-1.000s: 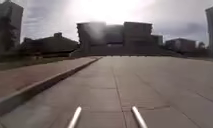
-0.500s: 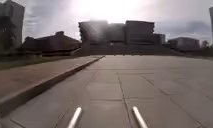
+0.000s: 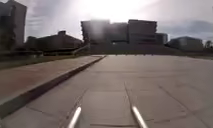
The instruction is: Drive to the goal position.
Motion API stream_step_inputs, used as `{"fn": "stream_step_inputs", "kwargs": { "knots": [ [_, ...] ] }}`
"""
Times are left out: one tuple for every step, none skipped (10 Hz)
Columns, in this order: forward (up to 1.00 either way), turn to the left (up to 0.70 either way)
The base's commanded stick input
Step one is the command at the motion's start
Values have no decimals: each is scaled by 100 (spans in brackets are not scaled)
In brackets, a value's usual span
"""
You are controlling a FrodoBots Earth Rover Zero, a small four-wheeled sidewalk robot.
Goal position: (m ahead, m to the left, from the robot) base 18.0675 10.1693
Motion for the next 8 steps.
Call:
{"fn": "stream_step_inputs", "kwargs": {
  "knots": [
    [100,-27],
    [100,-27],
    [100,-27],
    [100,-27],
    [100,-27],
    [100,-27],
    [100,-27],
    [100,-27]
  ]
}}
